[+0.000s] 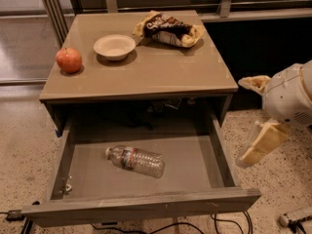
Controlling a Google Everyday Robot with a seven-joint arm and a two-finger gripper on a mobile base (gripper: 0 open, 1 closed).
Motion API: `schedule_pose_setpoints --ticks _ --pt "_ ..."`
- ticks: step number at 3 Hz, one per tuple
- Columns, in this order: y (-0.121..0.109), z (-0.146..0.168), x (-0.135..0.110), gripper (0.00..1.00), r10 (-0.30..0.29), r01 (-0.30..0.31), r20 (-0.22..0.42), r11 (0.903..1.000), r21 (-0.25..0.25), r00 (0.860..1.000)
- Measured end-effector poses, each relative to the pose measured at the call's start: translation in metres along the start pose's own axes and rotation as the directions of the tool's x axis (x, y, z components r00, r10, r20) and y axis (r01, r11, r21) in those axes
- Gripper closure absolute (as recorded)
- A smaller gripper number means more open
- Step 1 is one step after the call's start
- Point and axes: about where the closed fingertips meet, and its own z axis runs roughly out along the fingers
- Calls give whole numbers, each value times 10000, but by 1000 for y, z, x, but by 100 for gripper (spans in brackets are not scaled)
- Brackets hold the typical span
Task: Pick water bottle from top drawer and place on counter
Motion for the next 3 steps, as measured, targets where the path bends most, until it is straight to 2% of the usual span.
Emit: schedule_pose_setpoints --ticks 1,2,3 --pt "1 78 -16 0 638 -733 1219 9945 750 9905" --pt "1 78 -16 0 627 -720 1218 9947 739 9906" --pt "9 102 -29 0 647 -713 1516 9967 388 9863"
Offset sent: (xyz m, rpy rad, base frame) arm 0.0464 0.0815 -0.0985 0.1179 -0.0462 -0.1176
